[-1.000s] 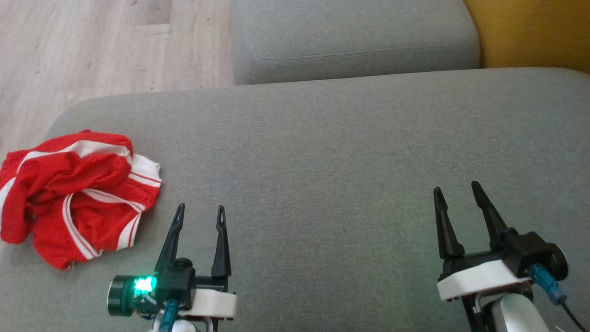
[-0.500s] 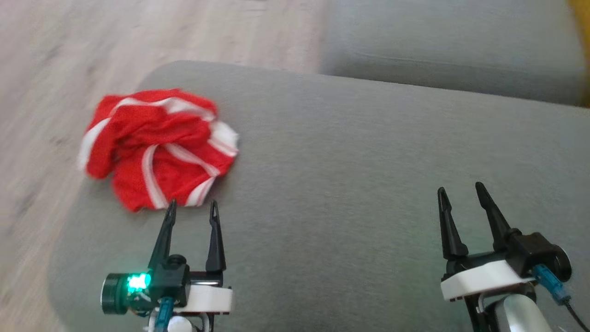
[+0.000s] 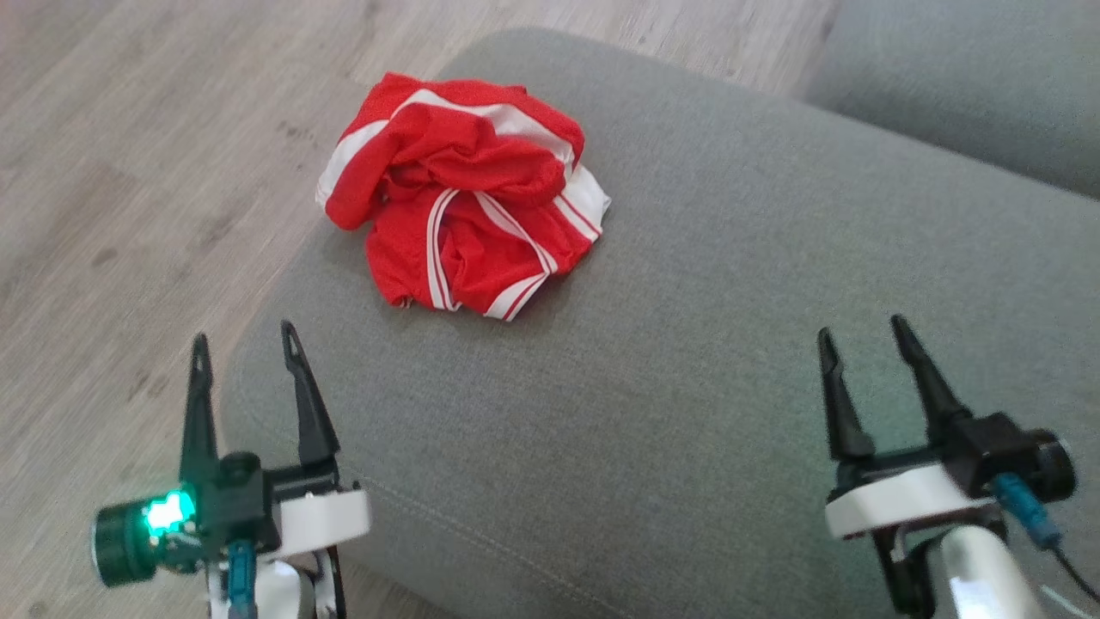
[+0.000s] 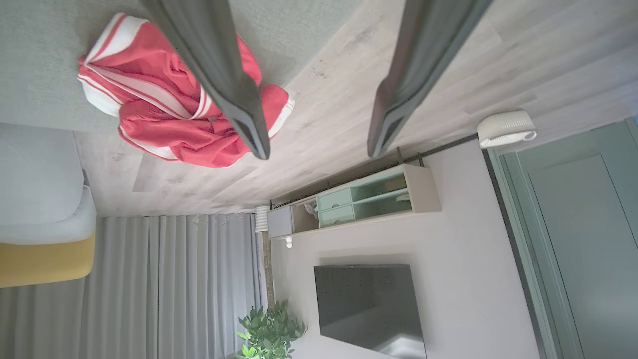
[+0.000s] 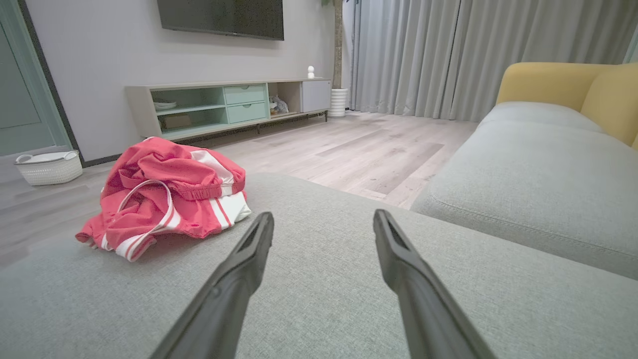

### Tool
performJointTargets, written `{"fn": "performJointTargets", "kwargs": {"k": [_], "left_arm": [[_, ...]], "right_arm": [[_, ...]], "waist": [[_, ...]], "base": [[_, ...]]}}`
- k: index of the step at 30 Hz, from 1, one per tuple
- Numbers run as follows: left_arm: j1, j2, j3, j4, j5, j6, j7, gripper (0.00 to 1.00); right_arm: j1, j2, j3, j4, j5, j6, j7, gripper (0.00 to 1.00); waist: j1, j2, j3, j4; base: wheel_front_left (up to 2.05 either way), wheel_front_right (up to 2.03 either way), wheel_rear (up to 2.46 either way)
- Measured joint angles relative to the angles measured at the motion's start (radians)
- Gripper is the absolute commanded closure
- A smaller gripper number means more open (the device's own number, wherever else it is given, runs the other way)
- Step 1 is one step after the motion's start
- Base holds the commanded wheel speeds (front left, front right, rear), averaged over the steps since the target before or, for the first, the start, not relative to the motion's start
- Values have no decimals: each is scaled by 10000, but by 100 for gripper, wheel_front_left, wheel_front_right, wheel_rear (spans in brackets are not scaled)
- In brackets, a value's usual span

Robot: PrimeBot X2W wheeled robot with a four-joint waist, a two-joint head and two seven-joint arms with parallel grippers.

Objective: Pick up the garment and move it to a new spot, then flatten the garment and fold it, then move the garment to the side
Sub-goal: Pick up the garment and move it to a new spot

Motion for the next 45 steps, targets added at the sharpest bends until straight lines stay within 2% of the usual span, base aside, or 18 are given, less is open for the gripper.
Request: {"fn": "performJointTargets", "kwargs": {"k": [4,6,8,10,15,17,23,26,31,32,33,36,40,45], "left_arm": [[-524,221,71,-155,259,38,0,0],[-1157,341,215,-79,107,-222,-2,0],[-2066,401,368,416,-249,-663,-52,0],[-3171,420,568,1304,-598,-1143,-52,0],[-5898,681,779,4159,-913,-1887,-4,0],[-6890,765,849,5300,-1089,-2121,416,0],[-9329,1051,905,8199,-1561,-2940,2539,0],[-10003,1198,965,9269,-1720,-3191,3212,0],[-10448,1570,1041,10514,-1791,-3356,3593,0],[-10471,1593,1030,10671,-1787,-3379,3599,25],[-10485,1599,1012,10797,-1787,-3371,3530,100],[-10530,1601,917,10974,-1781,-3379,3267,100],[-10803,1638,815,10970,-1638,-3233,2150,100],[-11514,1942,479,10673,-1404,-3381,1312,100]], "right_arm": [[-142,-12,-548,-232,-253,0,0,0],[-214,-17,-755,-370,-539,0,0,0],[-407,-33,-853,-497,-815,0,0,0],[-669,-167,-945,-602,-966,0,0,0],[-1217,-589,-1058,-779,-1175,0,-2,0],[-1431,-690,-1045,-823,-1175,0,-2,0],[-1806,-909,-1101,-1193,-1175,0,-17,0],[-1919,-966,-1118,-1231,-1175,0,-35,0],[-2049,-972,-1116,-1419,-1181,0,-46,0],[-2053,-972,-1127,-1446,-1200,0,-46,0],[-2060,-972,-1133,-1448,-1237,0,-46,0],[-2093,-970,-1143,-1448,-1258,0,-46,0],[-2190,-897,-1210,-1440,-1260,0,-46,0],[-2218,-541,-1099,-1361,-1246,0,-46,0]], "waist": [[0,0,524,107],[0,0,836,80],[1,0,1174,7],[2,0,1532,-99],[3,0,2327,-545],[3,-1,2578,-801],[1,0,3266,-1534],[1,-1,3557,-1851],[0,0,3969,-2299],[0,-1,4050,-2359],[0,-1,4118,-2406],[1,-1,4215,-2477],[-1,0,4105,-2495],[-2,0,3682,-2673]], "base": [[0,0,0],[0,0,0],[0,0,0],[0,0,0],[0,0,0],[0,0,0],[0,0,0],[0,0,0],[0,0,0],[0,0,0],[0,0,0],[0,0,0],[0,0,0],[0,0,0]]}}
